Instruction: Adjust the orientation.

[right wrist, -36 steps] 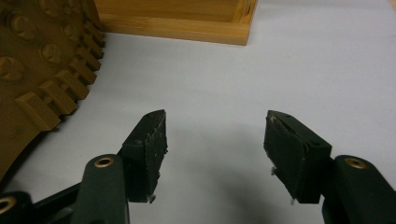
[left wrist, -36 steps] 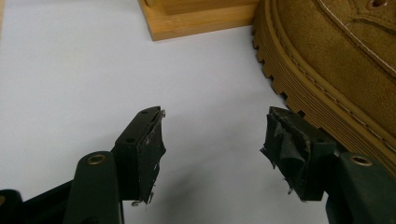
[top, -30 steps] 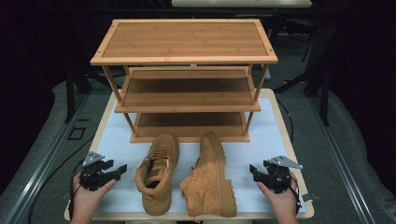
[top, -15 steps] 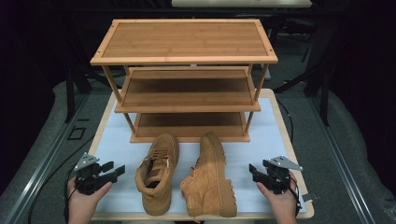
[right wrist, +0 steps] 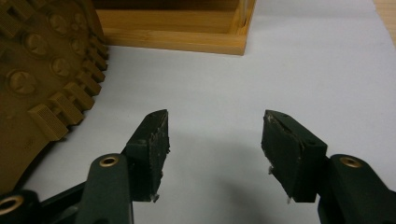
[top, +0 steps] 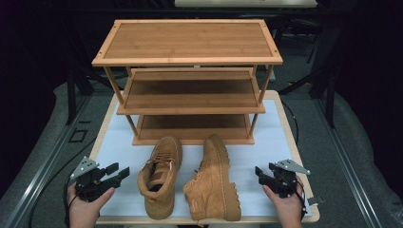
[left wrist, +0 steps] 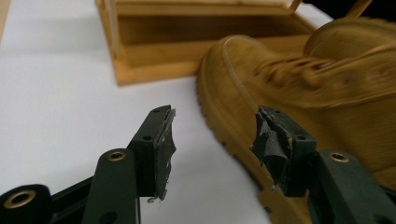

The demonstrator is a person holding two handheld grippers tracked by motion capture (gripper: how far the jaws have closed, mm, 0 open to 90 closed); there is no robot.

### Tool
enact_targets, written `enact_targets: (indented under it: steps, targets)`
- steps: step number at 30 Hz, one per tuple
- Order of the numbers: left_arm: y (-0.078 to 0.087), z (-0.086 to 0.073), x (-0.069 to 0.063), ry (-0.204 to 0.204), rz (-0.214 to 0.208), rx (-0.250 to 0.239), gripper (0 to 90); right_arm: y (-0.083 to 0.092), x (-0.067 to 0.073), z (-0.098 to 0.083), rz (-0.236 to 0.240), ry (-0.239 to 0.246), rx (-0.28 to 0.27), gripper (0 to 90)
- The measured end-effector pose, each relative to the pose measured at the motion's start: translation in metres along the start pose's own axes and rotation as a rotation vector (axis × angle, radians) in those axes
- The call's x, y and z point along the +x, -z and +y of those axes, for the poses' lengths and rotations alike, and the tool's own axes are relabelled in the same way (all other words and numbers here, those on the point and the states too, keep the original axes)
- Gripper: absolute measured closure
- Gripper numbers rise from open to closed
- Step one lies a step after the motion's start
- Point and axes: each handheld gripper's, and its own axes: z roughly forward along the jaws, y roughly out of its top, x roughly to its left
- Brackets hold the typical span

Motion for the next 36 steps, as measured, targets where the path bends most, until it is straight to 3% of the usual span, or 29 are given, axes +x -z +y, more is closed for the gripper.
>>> enact_targets:
  steps: [6,9,13,15,17,20,24,29,32,34,35,36]
  targets:
    - [0.010,0.014,-0.022,0.001,-0.030,-0.037,46.1,-0.002,0.001,-0.001,0.008,-0.014,-0.006,40.8]
    - [0.015,0.025,-0.037,-0.004,-0.098,-0.043,47.1,-0.002,0.001,-0.001,0.011,-0.011,0.008,40.8]
    - [0.015,0.030,-0.048,-0.012,-0.120,-0.053,46.9,-0.003,0.002,-0.002,0.009,-0.010,0.011,40.8]
    - [0.011,0.030,-0.054,-0.022,-0.130,-0.037,46.8,-0.003,0.002,-0.002,0.009,-0.012,0.011,40.7]
    - [0.001,0.026,-0.058,-0.038,-0.106,0.005,52.2,-0.003,0.001,-0.002,0.015,-0.017,0.002,40.7]
    - [-0.009,0.022,-0.059,-0.036,-0.100,0.047,60.6,-0.004,0.000,-0.003,0.016,-0.021,-0.004,40.6]
    - [-0.013,0.025,-0.059,0.004,-0.106,0.097,73.1,-0.003,-0.001,-0.003,0.010,-0.029,0.010,40.6]
    - [-0.015,0.039,-0.056,-0.054,-0.098,0.174,80.9,-0.005,-0.002,-0.003,0.022,-0.039,0.019,40.7]
    - [-0.013,0.051,-0.044,-0.111,-0.061,0.201,81.9,-0.004,-0.003,-0.003,0.023,-0.040,0.017,40.7]
    - [-0.014,0.054,-0.039,-0.121,-0.061,0.209,82.0,-0.004,-0.003,-0.003,0.030,-0.044,0.009,40.7]
    - [-0.016,0.059,-0.028,-0.136,-0.060,0.228,82.1,-0.004,-0.004,-0.003,0.030,-0.050,0.015,40.8]
    - [-0.016,0.059,-0.028,-0.136,-0.060,0.228,82.0,-0.004,-0.004,-0.003,0.030,-0.050,0.015,40.8]
